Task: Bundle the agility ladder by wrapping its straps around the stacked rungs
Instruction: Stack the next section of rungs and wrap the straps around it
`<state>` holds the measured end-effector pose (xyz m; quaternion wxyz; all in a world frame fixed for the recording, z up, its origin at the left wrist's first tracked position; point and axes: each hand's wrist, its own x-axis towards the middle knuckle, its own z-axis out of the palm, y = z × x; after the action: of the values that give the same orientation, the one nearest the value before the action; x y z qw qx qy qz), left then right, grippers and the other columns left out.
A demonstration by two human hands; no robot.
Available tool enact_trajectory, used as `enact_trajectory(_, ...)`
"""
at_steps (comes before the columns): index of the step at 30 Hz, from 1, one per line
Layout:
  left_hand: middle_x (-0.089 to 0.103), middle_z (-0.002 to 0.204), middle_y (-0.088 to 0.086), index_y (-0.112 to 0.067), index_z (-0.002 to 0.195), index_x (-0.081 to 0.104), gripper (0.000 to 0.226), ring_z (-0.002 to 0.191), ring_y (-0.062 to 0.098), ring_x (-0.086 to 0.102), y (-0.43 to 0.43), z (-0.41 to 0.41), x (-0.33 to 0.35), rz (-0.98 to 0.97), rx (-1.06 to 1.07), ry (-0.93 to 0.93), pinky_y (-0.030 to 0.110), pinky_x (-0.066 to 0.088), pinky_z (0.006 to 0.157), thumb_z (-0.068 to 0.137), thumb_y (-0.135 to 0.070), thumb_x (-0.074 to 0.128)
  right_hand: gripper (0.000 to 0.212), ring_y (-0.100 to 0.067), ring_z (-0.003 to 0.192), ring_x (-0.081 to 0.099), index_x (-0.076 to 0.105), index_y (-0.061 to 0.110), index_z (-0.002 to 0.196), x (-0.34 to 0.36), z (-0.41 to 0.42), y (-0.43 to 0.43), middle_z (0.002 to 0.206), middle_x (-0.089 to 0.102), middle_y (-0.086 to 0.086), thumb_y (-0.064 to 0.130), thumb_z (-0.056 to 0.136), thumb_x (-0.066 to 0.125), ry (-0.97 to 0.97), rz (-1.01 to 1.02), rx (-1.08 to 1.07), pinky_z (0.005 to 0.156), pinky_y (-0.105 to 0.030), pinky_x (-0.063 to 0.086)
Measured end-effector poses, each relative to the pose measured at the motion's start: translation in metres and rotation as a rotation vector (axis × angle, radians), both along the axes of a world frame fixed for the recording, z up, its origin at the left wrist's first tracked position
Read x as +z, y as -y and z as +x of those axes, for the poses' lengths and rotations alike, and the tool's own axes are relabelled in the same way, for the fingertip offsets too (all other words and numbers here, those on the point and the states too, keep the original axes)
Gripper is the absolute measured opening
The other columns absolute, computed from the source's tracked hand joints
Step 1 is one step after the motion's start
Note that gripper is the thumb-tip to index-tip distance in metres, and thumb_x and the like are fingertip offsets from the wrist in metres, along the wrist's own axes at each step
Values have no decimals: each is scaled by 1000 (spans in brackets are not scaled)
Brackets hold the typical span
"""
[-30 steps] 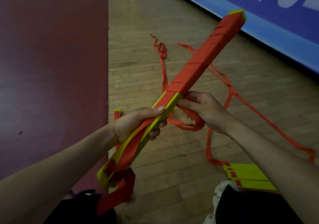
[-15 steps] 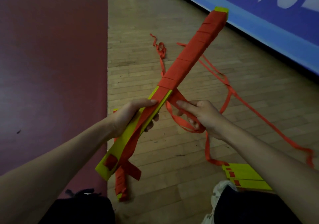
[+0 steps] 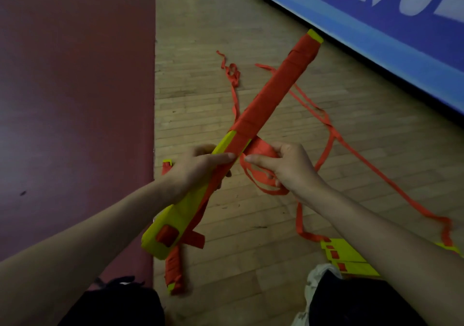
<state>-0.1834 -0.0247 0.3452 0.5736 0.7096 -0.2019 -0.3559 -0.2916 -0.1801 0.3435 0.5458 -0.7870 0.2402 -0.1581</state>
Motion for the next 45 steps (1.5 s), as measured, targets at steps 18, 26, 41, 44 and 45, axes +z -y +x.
enact_trajectory(18, 52, 115, 4, -18, 140, 34, 48, 100, 27, 57, 10, -33, -27, 383, -78, 1310, 35, 38, 64, 100, -45, 35, 50, -10, 35, 38, 51, 14, 52, -6, 6, -14, 39, 42, 3, 49, 84, 68, -4, 217, -168, 37, -20, 31)
enact_trajectory(26, 53, 115, 12, -13, 136, 49, 53, 102, 31, 56, 14, -26, -30, 85, -78, 1087, 31, 43, 81, 89, -28, 65, 32, -10, 37, 34, 61, 13, 65, -4, 6, -4, 42, 41, 3, 36, 84, 71, 97, 362, -178, 37, -20, 27)
enact_trajectory(41, 71, 96, 15, -11, 99, 68, 27, 84, 32, 71, -12, 5, 2, -101, -651, -434, 39, 57, 77, 74, -9, 75, 19, -7, 39, 31, 66, 7, 77, 10, 2, 1, 64, 42, -11, 25, 74, 70, 301, 497, 204, 33, -15, 25)
enact_trajectory(44, 61, 74, 6, -6, 101, 60, 22, 56, 21, 60, -13, 5, 2, -93, -560, -295, 30, 52, 55, 79, -5, 62, 26, -7, 34, 36, 63, 4, 79, 13, 0, 7, 50, 50, -2, 29, 73, 67, 209, 446, 232, 36, -16, 30)
enact_trajectory(45, 59, 73, 5, -6, 101, 60, 22, 54, 19, 57, -13, 5, 2, -86, -549, -252, 28, 50, 52, 79, -6, 62, 28, -8, 36, 41, 63, 3, 81, 14, -1, 11, 51, 54, 0, 30, 73, 66, 158, 405, 258, 39, -17, 34)
